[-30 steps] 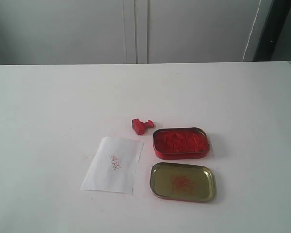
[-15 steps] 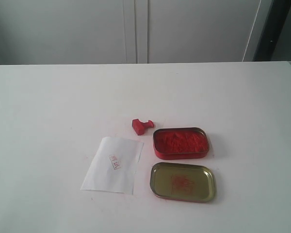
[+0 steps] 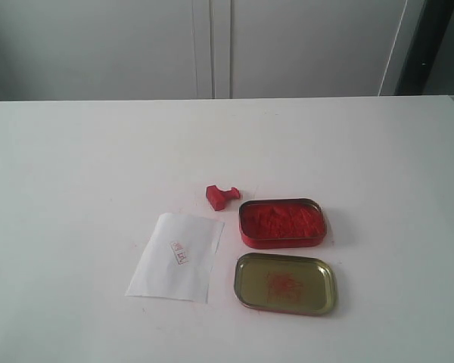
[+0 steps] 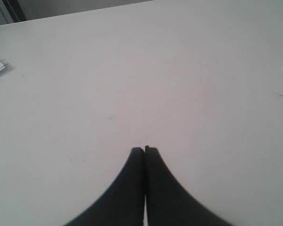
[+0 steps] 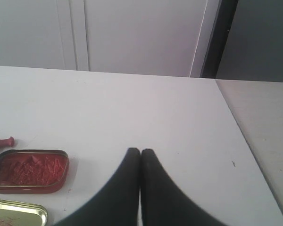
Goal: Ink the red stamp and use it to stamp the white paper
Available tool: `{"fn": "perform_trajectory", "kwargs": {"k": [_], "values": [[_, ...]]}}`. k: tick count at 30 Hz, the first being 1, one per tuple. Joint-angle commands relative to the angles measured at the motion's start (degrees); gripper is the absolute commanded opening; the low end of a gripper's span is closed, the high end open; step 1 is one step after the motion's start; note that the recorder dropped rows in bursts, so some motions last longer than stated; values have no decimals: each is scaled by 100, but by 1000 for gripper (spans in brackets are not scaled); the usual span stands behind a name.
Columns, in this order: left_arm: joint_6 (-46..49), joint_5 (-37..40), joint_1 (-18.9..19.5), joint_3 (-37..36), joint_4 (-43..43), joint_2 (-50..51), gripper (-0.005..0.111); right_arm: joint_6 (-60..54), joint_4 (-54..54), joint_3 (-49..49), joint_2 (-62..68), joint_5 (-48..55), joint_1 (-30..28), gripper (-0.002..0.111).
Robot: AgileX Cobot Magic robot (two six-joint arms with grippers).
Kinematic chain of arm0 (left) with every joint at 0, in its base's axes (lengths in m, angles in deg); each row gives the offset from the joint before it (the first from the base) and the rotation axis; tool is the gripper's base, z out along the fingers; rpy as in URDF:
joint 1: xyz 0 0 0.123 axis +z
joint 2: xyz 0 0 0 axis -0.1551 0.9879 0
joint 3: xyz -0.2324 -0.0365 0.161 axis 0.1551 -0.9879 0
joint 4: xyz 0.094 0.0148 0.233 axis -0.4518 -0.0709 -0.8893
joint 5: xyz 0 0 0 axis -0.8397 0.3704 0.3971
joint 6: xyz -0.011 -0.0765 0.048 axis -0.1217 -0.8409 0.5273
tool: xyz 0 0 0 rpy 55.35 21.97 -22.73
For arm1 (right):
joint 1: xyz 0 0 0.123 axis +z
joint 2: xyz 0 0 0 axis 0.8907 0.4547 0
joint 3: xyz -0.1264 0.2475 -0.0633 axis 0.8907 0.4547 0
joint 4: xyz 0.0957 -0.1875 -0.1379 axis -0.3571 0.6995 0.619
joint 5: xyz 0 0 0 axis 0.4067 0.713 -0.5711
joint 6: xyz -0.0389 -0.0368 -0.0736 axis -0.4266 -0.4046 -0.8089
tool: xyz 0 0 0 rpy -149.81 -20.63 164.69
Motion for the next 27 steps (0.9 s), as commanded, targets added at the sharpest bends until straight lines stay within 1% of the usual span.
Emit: {"fn": "perform_trajectory", "kwargs": {"k": [1, 16, 21, 27], "values": [[16, -10, 20, -19, 15, -20, 0, 33, 27, 27, -34, -15, -18, 0], [16, -10, 20, -19, 15, -20, 0, 33, 27, 27, -48, -15, -18, 0], [16, -10, 20, -19, 15, -20, 0, 33, 27, 160, -517, 16, -18, 0], [16, -10, 20, -19, 15, -20, 0, 33, 37, 604, -1322, 3, -18, 0]]}}
